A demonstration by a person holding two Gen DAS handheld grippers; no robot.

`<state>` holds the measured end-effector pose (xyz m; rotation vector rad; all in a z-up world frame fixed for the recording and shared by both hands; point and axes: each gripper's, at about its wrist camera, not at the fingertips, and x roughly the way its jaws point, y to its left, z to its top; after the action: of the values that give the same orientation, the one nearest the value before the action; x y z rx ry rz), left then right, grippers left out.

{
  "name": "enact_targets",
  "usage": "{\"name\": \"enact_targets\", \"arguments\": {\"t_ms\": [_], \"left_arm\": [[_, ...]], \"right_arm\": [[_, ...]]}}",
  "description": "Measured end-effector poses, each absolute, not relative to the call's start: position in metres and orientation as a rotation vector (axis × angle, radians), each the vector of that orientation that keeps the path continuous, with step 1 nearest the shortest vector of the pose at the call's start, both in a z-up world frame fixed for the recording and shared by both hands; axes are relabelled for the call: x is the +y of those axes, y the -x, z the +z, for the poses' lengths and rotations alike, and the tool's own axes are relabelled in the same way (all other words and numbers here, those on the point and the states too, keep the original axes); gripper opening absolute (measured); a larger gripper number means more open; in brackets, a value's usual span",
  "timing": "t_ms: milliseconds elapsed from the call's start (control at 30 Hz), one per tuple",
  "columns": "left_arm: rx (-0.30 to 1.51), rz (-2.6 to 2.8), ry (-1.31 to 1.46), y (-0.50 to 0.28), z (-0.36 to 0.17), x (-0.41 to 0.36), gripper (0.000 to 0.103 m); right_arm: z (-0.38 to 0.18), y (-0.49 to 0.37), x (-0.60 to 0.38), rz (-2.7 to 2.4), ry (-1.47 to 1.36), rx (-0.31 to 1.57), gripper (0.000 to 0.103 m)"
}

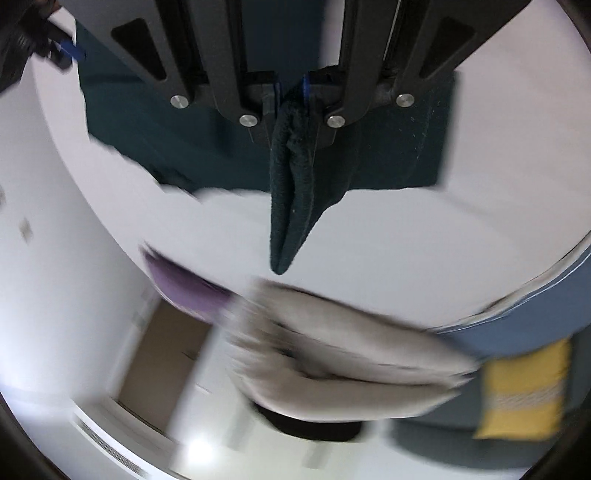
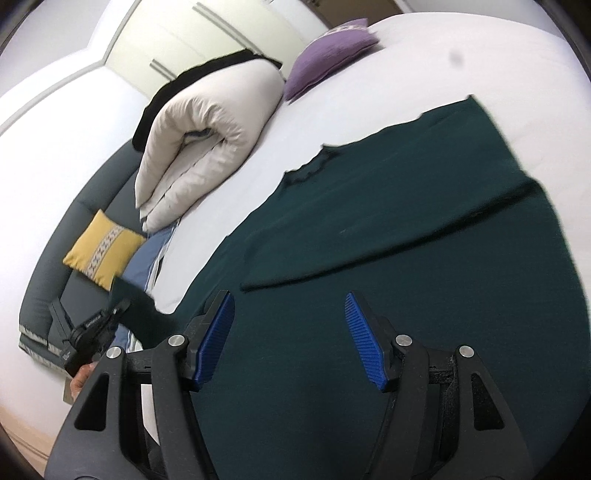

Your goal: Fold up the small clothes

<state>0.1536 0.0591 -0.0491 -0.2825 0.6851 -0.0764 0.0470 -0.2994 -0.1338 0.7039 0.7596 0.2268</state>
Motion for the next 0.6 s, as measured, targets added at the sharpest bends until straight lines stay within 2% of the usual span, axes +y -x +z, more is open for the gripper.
{"name": "enact_targets", "arguments": {"t_ms": [167, 267, 367, 400, 433, 600], "left_arm": [[0.807, -0.247, 0.188, -0.163, -0.099, -0.066, 0.01], [0.89, -0.267, 0.155, -0.162, -0.132, -0.101, 0.026], [0.905, -0.276, 0.197, -0.154, -0.133, -0.094, 0.046], [0.889, -0.267, 0.192, -0.149, -0.128, -0.088, 0.058], [0.867, -0.268, 0.193, -0.143, -0.121, -0.082, 0.065], [0.772, -0.242, 0.226, -0.122, -0.096, -0.022, 0.066]], "right_arm": [[-0.138, -0.032, -0.333, 0.182, -0.716, 0.753, 0.061], [-0.143, -0.026, -0.354, 0.143, -0.718, 0.759, 0.061], [-0.152, -0.026, -0.367, 0.121, -0.722, 0.794, 0.062], [-0.154, -0.028, -0.367, 0.12, -0.714, 0.807, 0.062], [-0.157, -0.032, -0.366, 0.127, -0.704, 0.818, 0.062], [-0.168, -0.064, -0.335, 0.188, -0.694, 0.856, 0.064]]}}
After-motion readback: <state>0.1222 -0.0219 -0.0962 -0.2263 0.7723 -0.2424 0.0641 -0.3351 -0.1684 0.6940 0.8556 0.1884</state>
